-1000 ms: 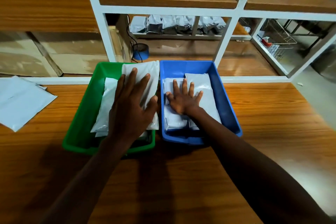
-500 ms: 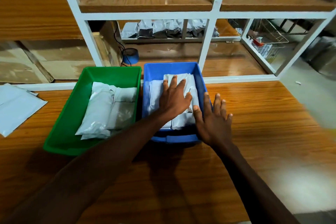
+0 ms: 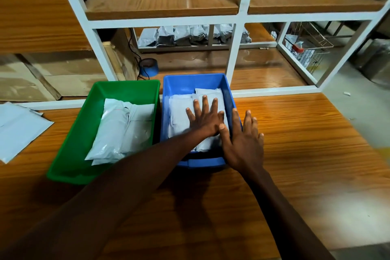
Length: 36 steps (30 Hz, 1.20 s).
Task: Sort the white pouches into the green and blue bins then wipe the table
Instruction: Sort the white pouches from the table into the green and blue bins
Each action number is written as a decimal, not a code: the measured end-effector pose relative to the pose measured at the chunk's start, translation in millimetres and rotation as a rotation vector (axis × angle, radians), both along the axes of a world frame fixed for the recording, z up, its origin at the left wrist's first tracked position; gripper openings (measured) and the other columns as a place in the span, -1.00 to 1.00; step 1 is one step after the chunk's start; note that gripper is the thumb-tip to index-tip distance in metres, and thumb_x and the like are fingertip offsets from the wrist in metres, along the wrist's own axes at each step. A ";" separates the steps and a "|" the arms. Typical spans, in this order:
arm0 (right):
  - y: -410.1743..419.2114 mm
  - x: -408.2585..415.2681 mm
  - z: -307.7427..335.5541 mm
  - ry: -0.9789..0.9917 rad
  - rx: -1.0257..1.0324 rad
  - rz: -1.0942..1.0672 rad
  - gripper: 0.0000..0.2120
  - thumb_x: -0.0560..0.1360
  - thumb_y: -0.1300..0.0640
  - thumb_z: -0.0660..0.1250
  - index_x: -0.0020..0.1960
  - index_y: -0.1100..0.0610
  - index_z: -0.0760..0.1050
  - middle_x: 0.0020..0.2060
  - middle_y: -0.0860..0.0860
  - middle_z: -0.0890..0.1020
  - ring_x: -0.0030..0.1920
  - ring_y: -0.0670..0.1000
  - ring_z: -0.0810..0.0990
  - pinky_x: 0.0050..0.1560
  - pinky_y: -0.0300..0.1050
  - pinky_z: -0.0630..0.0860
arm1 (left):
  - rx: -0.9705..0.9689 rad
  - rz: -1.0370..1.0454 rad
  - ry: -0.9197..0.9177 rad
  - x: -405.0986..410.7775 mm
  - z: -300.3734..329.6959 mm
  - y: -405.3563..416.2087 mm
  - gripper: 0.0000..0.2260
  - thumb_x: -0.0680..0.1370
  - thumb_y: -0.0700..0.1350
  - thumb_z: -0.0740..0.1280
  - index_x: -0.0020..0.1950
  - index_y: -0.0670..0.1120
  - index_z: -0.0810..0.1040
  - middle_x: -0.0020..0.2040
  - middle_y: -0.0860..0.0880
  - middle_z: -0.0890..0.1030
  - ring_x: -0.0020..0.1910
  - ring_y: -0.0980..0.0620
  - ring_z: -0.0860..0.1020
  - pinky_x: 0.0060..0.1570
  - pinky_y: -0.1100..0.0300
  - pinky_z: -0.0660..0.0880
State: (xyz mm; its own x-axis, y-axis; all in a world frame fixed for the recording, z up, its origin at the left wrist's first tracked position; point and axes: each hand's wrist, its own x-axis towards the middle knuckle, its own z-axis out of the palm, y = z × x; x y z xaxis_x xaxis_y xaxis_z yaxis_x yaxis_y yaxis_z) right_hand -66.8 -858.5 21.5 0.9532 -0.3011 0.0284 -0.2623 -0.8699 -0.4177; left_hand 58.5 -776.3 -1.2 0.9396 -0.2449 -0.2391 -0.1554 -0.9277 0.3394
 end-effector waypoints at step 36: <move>543.5 -98.7 -52.8 -0.481 0.464 0.644 -0.54 0.59 -0.10 0.21 0.34 0.18 0.49 0.23 0.16 0.60 0.23 0.13 0.56 0.15 0.03 0.53 | -0.248 0.616 -0.651 -328.1 7.8 628.9 -0.61 0.62 0.11 0.21 0.42 0.04 0.40 0.33 0.03 0.52 0.25 0.25 0.34 0.08 0.36 0.29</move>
State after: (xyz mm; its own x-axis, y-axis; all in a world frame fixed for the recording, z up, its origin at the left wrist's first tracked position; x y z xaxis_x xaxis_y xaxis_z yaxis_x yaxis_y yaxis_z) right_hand -165.5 -315.0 -31.3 0.8575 0.2018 0.4733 0.5050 -0.5065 -0.6989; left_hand -269.7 -147.4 6.6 0.8516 0.3683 0.3729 0.1113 -0.8223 0.5580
